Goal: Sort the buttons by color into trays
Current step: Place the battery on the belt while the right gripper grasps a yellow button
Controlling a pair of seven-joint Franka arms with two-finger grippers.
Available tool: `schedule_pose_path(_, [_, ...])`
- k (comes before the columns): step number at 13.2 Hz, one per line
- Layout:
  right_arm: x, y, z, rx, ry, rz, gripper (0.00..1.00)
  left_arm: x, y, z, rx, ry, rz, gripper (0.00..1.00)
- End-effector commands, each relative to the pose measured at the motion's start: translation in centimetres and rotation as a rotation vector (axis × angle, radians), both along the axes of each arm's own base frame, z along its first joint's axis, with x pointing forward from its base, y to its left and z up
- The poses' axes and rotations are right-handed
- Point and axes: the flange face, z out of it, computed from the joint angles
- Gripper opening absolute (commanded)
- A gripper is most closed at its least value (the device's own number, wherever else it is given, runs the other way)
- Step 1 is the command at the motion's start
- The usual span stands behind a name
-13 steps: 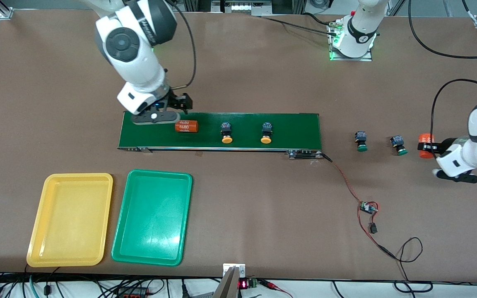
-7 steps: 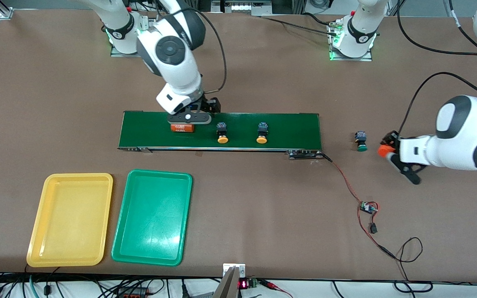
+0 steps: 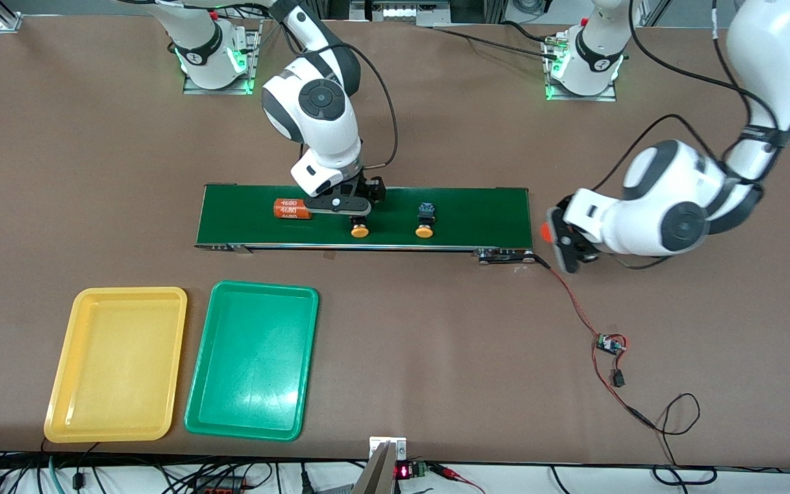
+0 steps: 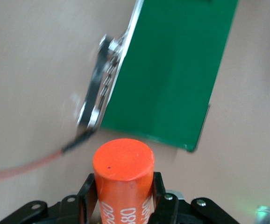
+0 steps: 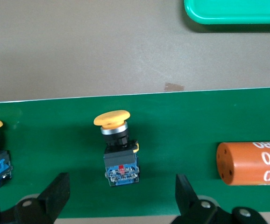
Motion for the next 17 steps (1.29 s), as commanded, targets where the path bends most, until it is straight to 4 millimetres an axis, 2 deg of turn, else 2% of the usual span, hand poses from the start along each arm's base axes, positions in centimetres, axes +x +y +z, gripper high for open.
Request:
schedule_pose_path(1, [0.0,0.1,-0.8,-0.017,-0.015,0.0,1.0,-1.7,-3.8,-1.1,-0.055,-0.056,-0.138,0.12])
schedule_pose_path(4, [0.3,0.0,-1.6,-0.023,-0.02,0.006,1.0,-3.7,-8.1,-2.2,-0.019,-0.111,-0.251,0.11])
schedule_pose_path(7, [1.2,-0.7,-3.5,-0.032,-0.037,0.015,0.99,-4.6,-9.9,-2.4,-0.017,-0.112,-0.286,0.14])
schedule_pose_path(8, [1.5,-1.0,-3.9,-0.038,-0.045,0.02,0.98,-4.7,-9.9,-2.6,-0.015,-0.11,-0.286,0.44])
schedule_pose_path(9, [1.9,-1.4,-4.3,-0.046,-0.056,0.024,0.96,-4.7,-9.5,-2.9,-0.016,-0.105,-0.298,0.97])
schedule_pose_path(11, [2.5,-2.0,-4.8,-0.052,-0.066,0.027,0.88,-4.2,-9.0,-2.1,-0.008,-0.122,-0.287,1.0])
schedule_pose_path(12, [2.9,-2.5,-5.1,-0.057,-0.067,0.024,0.79,-3.9,-8.8,-1.6,-0.004,-0.131,-0.283,1.0])
schedule_pose_path(13, [3.1,-2.8,-5.2,-0.06,-0.069,0.023,0.66,-3.5,-8.6,-1.0,-0.001,-0.141,-0.276,1.0])
schedule_pose_path(14, [3.4,-3.0,-5.0,-0.06,-0.072,0.019,0.45,-2.9,-7.5,-0.1,0.015,-0.155,-0.25,1.0])
schedule_pose_path(16, [4.1,-3.7,-4.8,-0.06,-0.075,0.005,0.07,-1.7,-4.0,2.3,0.084,-0.151,-0.154,1.0])
schedule_pose_path(17, [4.7,-4.4,-4.3,-0.061,-0.082,-0.004,0.0,-1.0,-1.4,2.7,0.135,-0.135,-0.054,1.0])
